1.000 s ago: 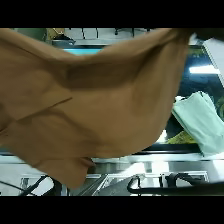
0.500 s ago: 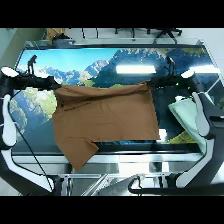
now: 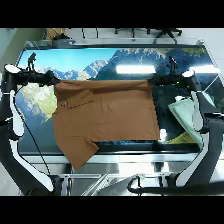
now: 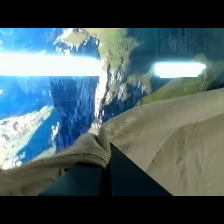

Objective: Fold the shirts.

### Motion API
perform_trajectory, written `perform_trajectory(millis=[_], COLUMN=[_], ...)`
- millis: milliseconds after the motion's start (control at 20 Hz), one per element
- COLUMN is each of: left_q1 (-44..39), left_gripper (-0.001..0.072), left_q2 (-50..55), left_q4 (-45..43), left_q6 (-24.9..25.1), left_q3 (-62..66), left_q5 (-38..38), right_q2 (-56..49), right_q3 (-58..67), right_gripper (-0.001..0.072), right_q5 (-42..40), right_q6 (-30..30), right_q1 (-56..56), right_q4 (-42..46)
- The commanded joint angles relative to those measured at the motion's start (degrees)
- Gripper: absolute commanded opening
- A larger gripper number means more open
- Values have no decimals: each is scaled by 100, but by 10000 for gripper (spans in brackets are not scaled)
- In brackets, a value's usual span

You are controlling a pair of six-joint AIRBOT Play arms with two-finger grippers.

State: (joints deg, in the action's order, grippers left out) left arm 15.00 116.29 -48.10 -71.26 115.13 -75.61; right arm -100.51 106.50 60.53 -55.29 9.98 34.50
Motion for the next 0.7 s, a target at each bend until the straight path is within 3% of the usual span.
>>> perform_trajectory(millis=[0,200,650], left_q1=[2,2,-153], left_gripper=[16,17,19], left_q2=[-227,-413,-275], left_q4=[-645,-1502,-1484], left_q6=[-240,-289,-142], left_q3=[-356,-1158,-1714], left_q5=[-315,-328,249], right_q2=[-31,-35,-120], right_q3=[39,-111,-225], right_gripper=[16,16,17], right_q5=[651,802,592], right_q6=[-90,-177,-177], right_q1=[63,-57,-136], right_q4=[448,1064,1226])
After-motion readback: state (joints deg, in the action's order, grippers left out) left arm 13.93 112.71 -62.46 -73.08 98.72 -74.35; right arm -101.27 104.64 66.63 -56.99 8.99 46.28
